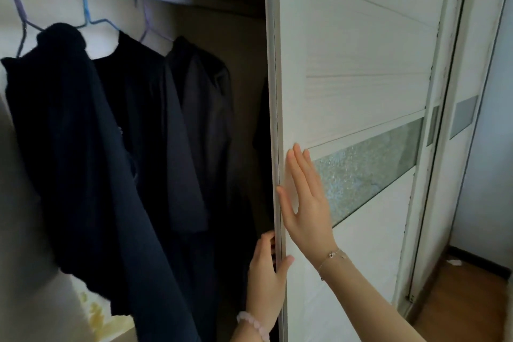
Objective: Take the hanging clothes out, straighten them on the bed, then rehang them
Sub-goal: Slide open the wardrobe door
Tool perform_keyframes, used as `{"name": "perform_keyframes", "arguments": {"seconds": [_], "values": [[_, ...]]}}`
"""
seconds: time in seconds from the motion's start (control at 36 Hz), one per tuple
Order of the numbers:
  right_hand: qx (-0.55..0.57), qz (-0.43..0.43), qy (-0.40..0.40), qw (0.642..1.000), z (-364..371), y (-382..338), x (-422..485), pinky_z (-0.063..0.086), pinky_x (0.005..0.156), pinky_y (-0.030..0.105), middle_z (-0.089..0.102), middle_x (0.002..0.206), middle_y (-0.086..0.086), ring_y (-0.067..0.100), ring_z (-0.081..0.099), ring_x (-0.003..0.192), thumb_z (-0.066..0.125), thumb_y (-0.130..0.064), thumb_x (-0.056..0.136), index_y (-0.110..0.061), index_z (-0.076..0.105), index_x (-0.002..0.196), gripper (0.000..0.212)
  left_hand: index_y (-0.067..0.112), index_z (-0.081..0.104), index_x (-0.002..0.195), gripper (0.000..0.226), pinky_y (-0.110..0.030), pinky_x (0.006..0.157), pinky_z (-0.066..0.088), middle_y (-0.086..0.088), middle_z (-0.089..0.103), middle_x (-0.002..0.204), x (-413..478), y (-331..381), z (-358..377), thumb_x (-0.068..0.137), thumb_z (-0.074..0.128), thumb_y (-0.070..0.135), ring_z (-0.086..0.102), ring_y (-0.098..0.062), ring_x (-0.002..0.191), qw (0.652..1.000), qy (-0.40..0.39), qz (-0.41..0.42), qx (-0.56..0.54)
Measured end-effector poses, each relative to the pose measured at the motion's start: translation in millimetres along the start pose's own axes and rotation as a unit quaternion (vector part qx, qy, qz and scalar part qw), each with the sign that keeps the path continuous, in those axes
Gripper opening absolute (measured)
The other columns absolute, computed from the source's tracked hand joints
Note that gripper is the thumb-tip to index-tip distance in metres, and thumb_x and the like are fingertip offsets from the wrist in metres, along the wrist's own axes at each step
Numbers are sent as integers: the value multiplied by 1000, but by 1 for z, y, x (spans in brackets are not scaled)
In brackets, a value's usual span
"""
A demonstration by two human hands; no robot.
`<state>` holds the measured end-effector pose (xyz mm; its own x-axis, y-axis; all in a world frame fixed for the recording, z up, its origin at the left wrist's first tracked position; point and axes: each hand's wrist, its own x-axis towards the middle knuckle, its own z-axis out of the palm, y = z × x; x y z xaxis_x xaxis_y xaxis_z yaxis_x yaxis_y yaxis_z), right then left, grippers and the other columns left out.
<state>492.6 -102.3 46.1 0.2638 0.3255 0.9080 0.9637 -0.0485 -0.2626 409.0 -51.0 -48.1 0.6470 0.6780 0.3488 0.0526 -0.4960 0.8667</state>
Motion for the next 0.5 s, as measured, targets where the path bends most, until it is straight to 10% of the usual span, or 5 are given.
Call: {"name": "perform_keyframes", "arguments": {"seconds": [0.28, 0.5], "values": [[-15, 19, 21, 999, -6, 70, 13, 14, 118, 20, 15, 155, -10, 12, 14, 146, 42, -23, 97, -18, 15, 148, 57, 49, 43, 107, 46, -3, 82, 47, 21, 58, 116, 50, -5, 64, 88, 69, 16, 57, 7, 106, 999, -23, 31, -27], [-45, 40, 36, 998, -13, 140, 26, 20, 115, 17, 11, 155, -19, 4, 15, 144, 48, -17, 96, -20, 19, 148, 59, 48, 43, 105, 43, -10, 84, 53, 16, 62, 114, 99, 0, 118, 85, 73, 27, 61, 0, 104, 996, -71, 53, -33]]}}
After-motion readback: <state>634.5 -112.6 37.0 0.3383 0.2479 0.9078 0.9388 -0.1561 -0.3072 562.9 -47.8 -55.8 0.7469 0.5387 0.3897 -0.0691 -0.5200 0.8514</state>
